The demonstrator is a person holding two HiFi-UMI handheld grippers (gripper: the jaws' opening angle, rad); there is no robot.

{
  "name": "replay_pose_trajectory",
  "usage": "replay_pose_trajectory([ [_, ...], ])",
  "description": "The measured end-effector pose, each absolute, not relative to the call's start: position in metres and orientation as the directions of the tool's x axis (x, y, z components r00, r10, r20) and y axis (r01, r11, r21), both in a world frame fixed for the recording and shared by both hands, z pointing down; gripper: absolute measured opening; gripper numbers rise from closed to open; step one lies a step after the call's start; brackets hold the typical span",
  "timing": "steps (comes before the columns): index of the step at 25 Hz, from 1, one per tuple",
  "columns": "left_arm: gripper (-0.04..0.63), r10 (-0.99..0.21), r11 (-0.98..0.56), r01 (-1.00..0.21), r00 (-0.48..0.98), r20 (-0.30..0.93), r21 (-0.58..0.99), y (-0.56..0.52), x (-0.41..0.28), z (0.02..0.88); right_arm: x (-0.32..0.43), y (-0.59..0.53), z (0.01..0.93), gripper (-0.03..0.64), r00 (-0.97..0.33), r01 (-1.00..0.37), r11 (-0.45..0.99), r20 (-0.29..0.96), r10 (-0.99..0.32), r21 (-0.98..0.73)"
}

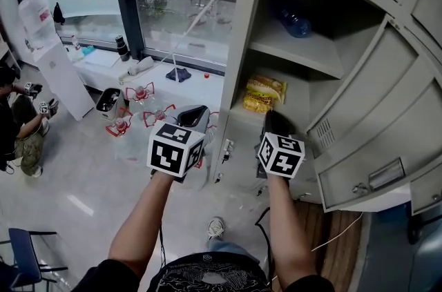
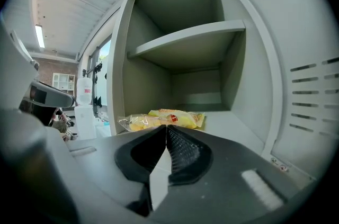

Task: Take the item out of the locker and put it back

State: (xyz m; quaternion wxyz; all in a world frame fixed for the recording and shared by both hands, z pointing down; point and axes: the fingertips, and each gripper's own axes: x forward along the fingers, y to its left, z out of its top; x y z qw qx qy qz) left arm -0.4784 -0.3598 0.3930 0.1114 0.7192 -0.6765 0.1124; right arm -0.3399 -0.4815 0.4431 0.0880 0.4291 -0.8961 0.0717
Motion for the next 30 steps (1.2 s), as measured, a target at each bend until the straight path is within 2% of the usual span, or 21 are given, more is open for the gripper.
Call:
replay_pose_trajectory([
  [18,0.000,-0.946,-0.063,-0.998,0.064,0.316,0.014,-0.355,-0.477,0.396,-0.340,-0.478,0.458,0.062,-0.621,-0.764,0.645,0.289,-0.728,-0.018],
  [30,0.000,-0.951,-0.064,-0.998,0.065,0.302,0.014,-0.329,-0.467,0.388,-0.318,-0.437,0.433,0.064,-0.631,-0.761,0.648,0.243,-0.737,-0.011],
])
